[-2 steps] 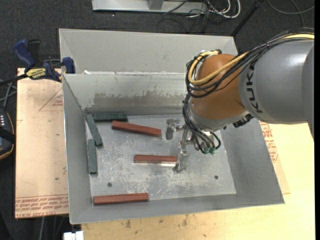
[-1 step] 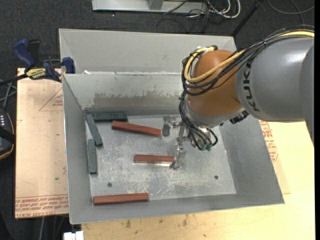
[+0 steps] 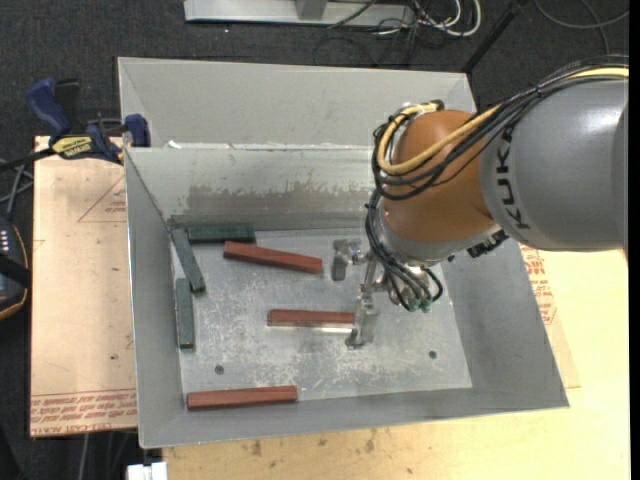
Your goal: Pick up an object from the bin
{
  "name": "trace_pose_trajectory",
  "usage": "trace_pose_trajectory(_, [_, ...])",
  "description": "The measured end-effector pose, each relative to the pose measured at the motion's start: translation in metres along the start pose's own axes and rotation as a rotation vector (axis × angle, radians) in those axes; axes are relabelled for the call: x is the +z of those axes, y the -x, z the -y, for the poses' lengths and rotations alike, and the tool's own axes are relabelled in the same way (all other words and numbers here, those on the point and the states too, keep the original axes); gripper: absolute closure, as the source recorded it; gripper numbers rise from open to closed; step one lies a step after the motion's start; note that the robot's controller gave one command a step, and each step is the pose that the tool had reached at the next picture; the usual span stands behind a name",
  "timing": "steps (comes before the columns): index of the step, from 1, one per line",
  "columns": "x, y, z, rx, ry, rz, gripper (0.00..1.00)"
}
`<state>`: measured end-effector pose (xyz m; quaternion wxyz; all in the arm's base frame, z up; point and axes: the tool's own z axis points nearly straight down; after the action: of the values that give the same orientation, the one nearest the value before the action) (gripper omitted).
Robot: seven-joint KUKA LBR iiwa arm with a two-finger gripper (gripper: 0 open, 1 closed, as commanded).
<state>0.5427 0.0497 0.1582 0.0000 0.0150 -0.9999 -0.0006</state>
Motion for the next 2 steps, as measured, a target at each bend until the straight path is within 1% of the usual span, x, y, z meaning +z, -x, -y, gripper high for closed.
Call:
trace_pose_trajectory(1, [0.061,0.004,-0.004,0.049,0.001,0.007,0.0])
trace_pose_trajectory(2, [0.088,0.001,-0.014,0.138,0.0,-0.001,1.0])
